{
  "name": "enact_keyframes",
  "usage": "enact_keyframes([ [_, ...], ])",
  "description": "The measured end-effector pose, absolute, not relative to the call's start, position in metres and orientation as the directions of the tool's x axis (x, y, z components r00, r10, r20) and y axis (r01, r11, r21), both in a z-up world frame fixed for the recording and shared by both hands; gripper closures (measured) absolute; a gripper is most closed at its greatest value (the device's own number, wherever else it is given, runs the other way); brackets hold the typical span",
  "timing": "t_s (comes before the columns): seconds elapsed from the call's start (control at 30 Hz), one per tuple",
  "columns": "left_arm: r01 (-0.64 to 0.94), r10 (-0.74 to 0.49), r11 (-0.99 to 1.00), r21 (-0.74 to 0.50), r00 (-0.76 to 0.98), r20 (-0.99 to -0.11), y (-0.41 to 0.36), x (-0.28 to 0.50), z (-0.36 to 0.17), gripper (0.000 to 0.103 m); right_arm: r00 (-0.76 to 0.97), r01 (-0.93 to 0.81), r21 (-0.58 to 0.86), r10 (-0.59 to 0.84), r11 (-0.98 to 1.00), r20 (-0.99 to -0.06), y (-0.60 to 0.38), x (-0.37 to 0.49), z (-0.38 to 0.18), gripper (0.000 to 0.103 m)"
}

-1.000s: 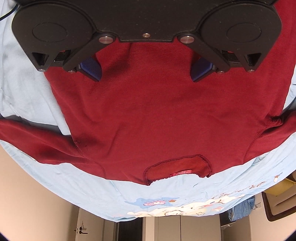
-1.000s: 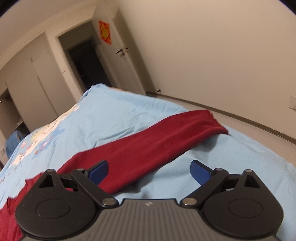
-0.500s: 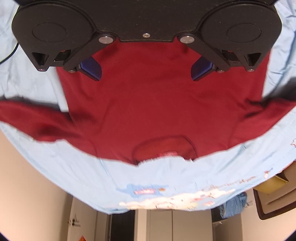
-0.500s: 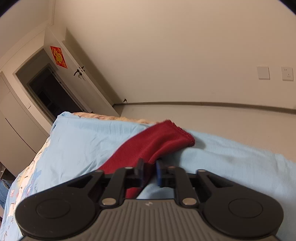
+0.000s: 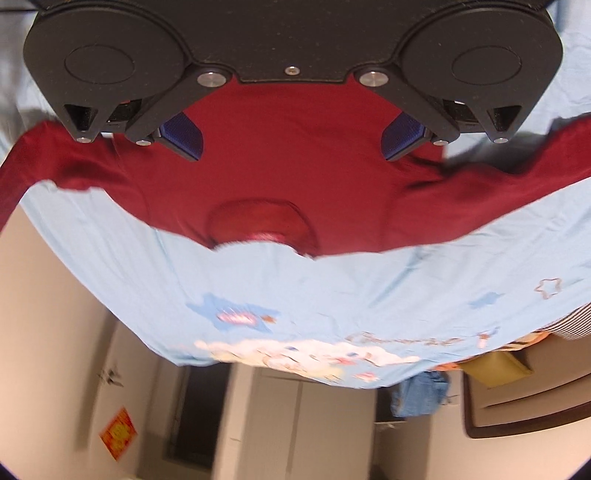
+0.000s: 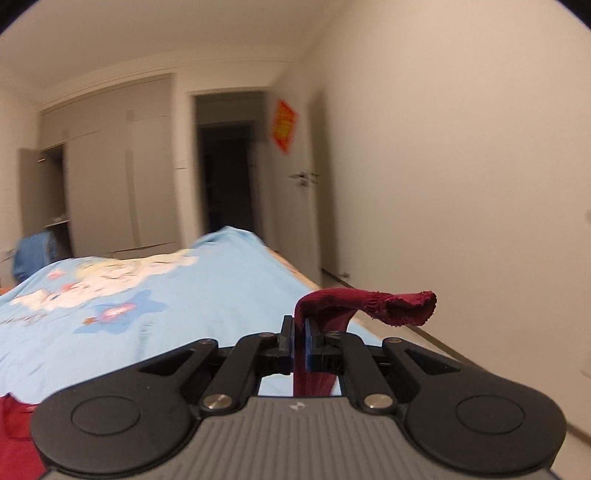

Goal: Fold small clothes
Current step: 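Close the right tool on the sleeve cuff and lift it, then carry the held sleeve with the right tool across the sweater body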

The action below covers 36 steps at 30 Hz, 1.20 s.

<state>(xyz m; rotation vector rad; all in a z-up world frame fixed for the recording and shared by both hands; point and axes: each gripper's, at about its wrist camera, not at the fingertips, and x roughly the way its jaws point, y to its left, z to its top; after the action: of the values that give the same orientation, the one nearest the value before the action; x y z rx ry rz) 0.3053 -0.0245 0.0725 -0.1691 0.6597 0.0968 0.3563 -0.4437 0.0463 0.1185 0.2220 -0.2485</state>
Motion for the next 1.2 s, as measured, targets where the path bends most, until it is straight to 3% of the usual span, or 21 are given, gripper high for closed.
enact_keyframes([
  [0.17,-0.214,0.091,0.967,-0.14,0.8,-0.593,0.015,0.293,0.084,0.001,0.98,0.055,-0.002,-0.055,0.998,-0.189,-0.357,0.37,0.077,0.097],
  [0.4,-0.309,0.167,0.938,-0.154,0.796,-0.582,0.066,0.275,0.091,0.001,0.977,-0.186,-0.266,0.149,0.946,-0.153,-0.207,0.367,0.077,0.097],
  [0.57,-0.357,0.202,0.92,-0.162,0.785,-0.586,0.091,0.264,0.088,0.001,0.943,-0.328,-0.408,0.272,0.852,-0.19,-0.108,0.354,0.053,0.098],
  [0.73,-0.409,0.246,0.898,-0.163,0.773,-0.585,0.115,0.253,0.087,0.001,0.89,-0.454,-0.454,0.37,0.767,-0.265,-0.036,0.339,0.021,0.098],
  [1.1,-0.477,0.29,0.856,-0.2,0.763,-0.578,0.15,0.244,0.076,0.001,0.783,-0.619,-0.486,0.431,0.617,-0.449,0.004,0.318,-0.048,0.097],
  [1.2,-0.476,0.277,0.852,-0.217,0.763,-0.584,0.15,0.251,0.068,0.001,0.748,-0.661,-0.471,0.46,0.584,-0.479,0.005,0.317,-0.054,0.089],
])
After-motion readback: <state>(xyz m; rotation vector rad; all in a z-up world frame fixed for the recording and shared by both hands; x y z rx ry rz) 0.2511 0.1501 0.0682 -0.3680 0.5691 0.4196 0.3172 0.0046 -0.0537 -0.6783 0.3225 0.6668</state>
